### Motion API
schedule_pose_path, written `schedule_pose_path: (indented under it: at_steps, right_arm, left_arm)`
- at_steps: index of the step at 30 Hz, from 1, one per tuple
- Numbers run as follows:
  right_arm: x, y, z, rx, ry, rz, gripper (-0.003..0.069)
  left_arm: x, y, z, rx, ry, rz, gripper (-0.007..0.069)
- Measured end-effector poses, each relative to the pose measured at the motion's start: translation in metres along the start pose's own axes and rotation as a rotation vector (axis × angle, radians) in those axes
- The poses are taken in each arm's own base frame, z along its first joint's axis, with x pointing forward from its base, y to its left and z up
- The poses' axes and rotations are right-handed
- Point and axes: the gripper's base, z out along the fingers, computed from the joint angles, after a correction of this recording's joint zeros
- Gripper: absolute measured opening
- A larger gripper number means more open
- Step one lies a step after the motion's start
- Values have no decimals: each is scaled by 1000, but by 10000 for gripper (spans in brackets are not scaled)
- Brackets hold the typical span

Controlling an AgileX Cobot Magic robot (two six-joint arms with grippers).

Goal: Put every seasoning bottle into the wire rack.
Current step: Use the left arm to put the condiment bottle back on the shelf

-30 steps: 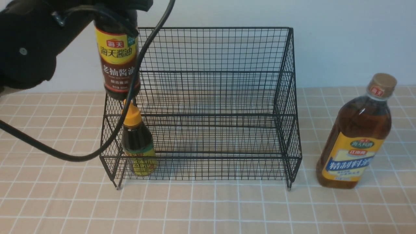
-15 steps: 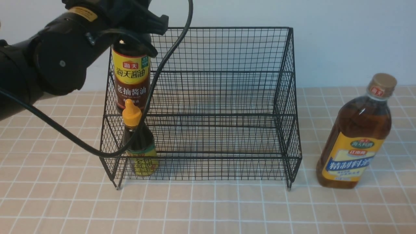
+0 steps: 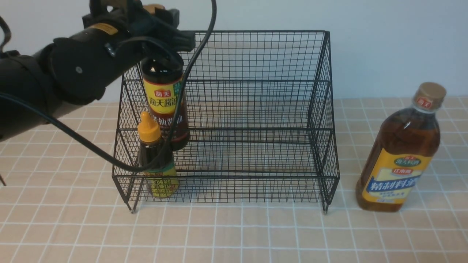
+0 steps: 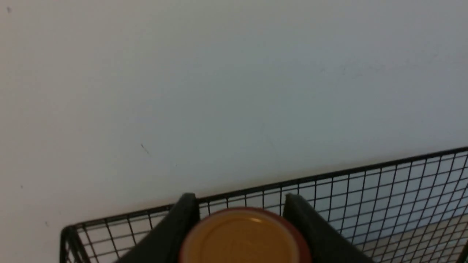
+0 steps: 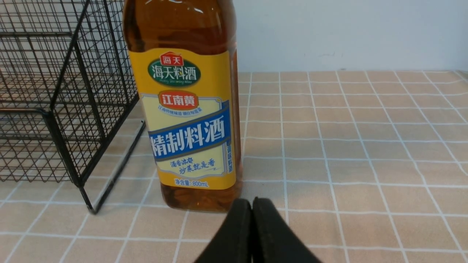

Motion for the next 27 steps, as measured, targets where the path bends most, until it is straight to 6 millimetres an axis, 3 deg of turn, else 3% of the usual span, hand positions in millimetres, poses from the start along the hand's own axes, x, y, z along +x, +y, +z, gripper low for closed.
schedule_pose_path:
  at_steps: [9, 16, 22, 27]
  right_arm:
    - [0, 0, 0, 0, 0, 0, -14]
    - [0, 0, 0, 0, 0, 0, -14]
    - [0, 0, 0, 0, 0, 0, -14]
    - [0, 0, 0, 0, 0, 0, -14]
  left_arm:
    - [27, -3, 18, 7, 85, 16, 266]
    - [28, -3, 20, 8, 87, 20, 270]
    - [20, -4, 14, 26, 83, 66, 427]
    - [-4, -4, -7, 52, 45, 92, 446]
